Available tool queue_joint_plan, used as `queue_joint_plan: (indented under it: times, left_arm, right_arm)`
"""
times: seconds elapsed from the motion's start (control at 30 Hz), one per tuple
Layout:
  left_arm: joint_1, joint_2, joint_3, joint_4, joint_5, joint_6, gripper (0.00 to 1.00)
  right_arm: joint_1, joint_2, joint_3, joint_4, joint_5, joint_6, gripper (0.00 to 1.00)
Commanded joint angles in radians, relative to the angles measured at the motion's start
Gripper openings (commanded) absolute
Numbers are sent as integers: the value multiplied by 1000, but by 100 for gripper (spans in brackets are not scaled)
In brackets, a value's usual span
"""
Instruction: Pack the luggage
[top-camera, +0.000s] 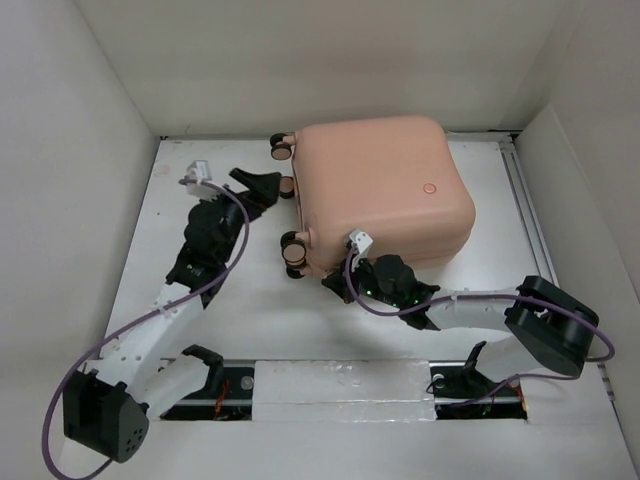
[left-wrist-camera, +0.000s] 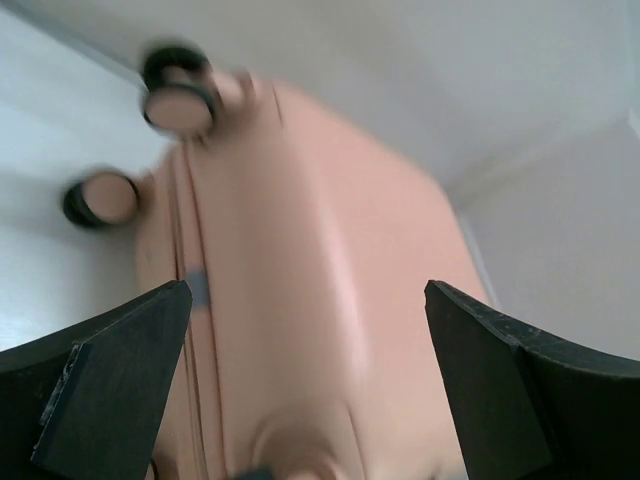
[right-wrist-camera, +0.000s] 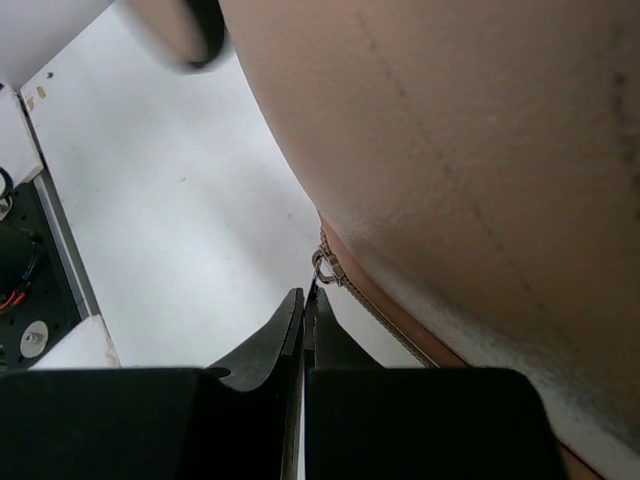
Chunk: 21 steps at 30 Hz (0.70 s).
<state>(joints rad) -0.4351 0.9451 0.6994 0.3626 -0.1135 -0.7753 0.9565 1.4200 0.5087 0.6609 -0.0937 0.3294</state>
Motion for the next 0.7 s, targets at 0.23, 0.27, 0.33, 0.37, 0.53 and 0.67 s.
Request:
queue_joint_plan:
  times: [0.23,0.27,0.33,0.37,0.53,0.67]
  left_arm:
    - [295,473,354,35,256,-124,100]
    - [295,528,446,6,291,-124,100]
    - [305,665,509,-5,359,-142,100]
    - [305,699,528,22,380,-159,100]
    - [305,846,627,113,463,-229,100]
    - [305,945,698,156,511,-289,100]
  right_arm:
    - [67,-1,4,114,-204,99,0]
    - [67,-1,4,114,-204,99,0]
    - [76,-1,4,114,-215,99,0]
    - [76,-1,14,114,-215,89,0]
    - [85,8,14,105,-224,89,0]
    - [85,8,14,105,-224,89,0]
